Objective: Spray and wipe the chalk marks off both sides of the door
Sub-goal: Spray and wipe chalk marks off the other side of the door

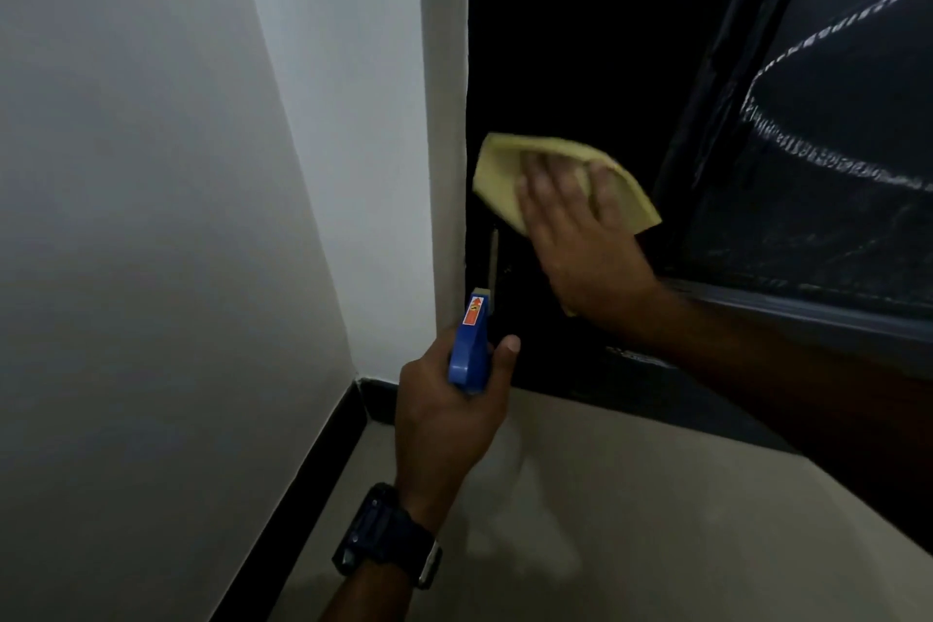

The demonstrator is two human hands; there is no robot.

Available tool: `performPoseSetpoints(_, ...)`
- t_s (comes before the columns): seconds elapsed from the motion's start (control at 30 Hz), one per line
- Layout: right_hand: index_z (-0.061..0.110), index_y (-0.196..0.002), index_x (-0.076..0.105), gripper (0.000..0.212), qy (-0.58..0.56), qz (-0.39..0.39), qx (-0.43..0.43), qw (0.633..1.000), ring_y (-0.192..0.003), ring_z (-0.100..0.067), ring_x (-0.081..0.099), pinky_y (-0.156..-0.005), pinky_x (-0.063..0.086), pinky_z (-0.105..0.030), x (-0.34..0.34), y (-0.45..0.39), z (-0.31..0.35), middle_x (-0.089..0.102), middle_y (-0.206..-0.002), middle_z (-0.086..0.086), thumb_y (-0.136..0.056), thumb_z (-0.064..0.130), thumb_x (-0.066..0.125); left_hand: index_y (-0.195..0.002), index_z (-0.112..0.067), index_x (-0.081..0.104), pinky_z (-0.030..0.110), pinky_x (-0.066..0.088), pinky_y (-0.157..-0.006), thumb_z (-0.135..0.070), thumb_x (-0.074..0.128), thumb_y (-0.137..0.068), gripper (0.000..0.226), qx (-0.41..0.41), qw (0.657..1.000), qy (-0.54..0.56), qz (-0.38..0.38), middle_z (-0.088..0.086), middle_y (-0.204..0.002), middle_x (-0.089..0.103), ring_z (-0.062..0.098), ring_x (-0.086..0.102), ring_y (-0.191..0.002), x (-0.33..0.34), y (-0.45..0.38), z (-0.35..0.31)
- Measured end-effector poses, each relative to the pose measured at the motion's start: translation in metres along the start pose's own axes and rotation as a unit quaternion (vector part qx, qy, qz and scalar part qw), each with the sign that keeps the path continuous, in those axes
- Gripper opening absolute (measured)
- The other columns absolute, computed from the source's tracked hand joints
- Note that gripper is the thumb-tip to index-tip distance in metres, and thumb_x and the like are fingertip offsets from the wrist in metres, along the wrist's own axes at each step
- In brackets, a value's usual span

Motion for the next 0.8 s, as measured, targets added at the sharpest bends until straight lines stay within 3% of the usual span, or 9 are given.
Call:
performPoseSetpoints(0.07,-0.01,-0.153,0.022,0.057,-0.011,0.001,-0.049,0.999,-0.15,-0.045,0.02,-0.12,0.017,-0.06,0.014,0.013,0.027,0.02,-0.161,-0.03,-0.105,0.02,0.026,-0.074,-0.029,0.053,0.014,0.037,-0.049,-0.053,0.064,-0.085,0.029,0.012,1.0,-0.01,0.003,-0.011,-0.062,0.056,0.01,0.052,-0.051,-0.001,0.002,0.0)
performPoseSetpoints(0.17,-0.011,-0.153,0.021,0.058,-0.016,0.001,-0.053,0.998,-0.15,-0.043,0.02,-0.121,0.023,-0.054,0.021,0.02,0.033,0.02,-0.16,-0.03,-0.106,0.022,0.025,-0.076,-0.025,0.056,0.016,0.041,-0.049,-0.055,0.063,-0.086,0.032,0.021,1.0,-0.016,0.003,-0.007,-0.068,0.059,0.013,0.056,-0.055,-0.004,0.003,-0.004)
performPoseSetpoints(0.37,-0.01,-0.155,0.01,0.061,0.028,0.053,-0.077,0.995,-0.152,-0.044,0.011,-0.124,0.009,-0.055,0.026,0.023,0.033,0.009,-0.163,-0.031,-0.104,0.023,0.016,-0.077,-0.018,0.059,0.029,0.044,-0.05,-0.049,0.068,-0.088,0.034,0.031,0.999,0.0,-0.011,-0.003,-0.064,0.058,0.017,0.054,-0.052,-0.017,0.008,-0.024)
performPoseSetpoints(0.5,-0.005,-0.156,0.017,0.06,0.032,0.101,-0.149,0.983,-0.152,-0.042,0.013,-0.124,0.013,-0.054,0.02,0.034,0.028,0.013,-0.164,-0.027,-0.102,0.02,0.012,-0.078,-0.018,0.058,0.032,0.045,-0.05,-0.056,0.063,-0.086,0.039,0.055,0.998,0.003,-0.015,-0.003,-0.066,0.057,0.019,0.054,-0.053,-0.024,0.008,-0.044)
performPoseSetpoints(0.6,0.0,-0.157,0.02,0.061,0.057,0.146,-0.219,0.963,-0.153,-0.04,0.012,-0.124,0.011,-0.054,0.015,0.049,0.02,0.014,-0.165,-0.022,-0.102,0.026,0.018,-0.078,-0.02,0.059,0.027,0.045,-0.05,-0.059,0.063,-0.086,0.04,0.058,0.998,0.006,-0.018,-0.004,-0.067,0.058,0.016,0.054,-0.054,-0.028,0.01,-0.055)
performPoseSetpoints(0.7,0.005,-0.152,0.039,0.06,0.068,0.206,-0.292,0.932,-0.15,-0.036,0.025,-0.123,0.009,-0.055,0.011,0.064,0.011,0.029,-0.162,-0.016,-0.098,0.027,0.026,-0.078,-0.028,0.055,0.016,0.042,-0.05,-0.06,0.061,-0.084,0.033,0.06,0.998,0.0,-0.006,-0.011,-0.067,0.058,0.012,0.055,-0.055,-0.028,0.014,-0.062)
performPoseSetpoints(0.8,0.007,-0.152,0.04,0.066,0.068,0.238,-0.349,0.904,-0.151,-0.035,0.023,-0.12,0.002,-0.054,0.001,0.073,-0.005,0.027,-0.162,-0.015,-0.094,0.022,0.012,-0.077,-0.031,0.053,0.011,0.038,-0.05,-0.056,0.064,-0.084,0.028,0.064,0.998,-0.008,-0.004,-0.013,-0.059,0.053,0.008,0.052,-0.053,-0.027,0.021,-0.066)
Point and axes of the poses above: each hand's wrist, its own y-axis away from the middle knuckle, its own x-axis out of the palm, z = x × y, the point moved 5 cm from there along -y, towards the middle knuckle
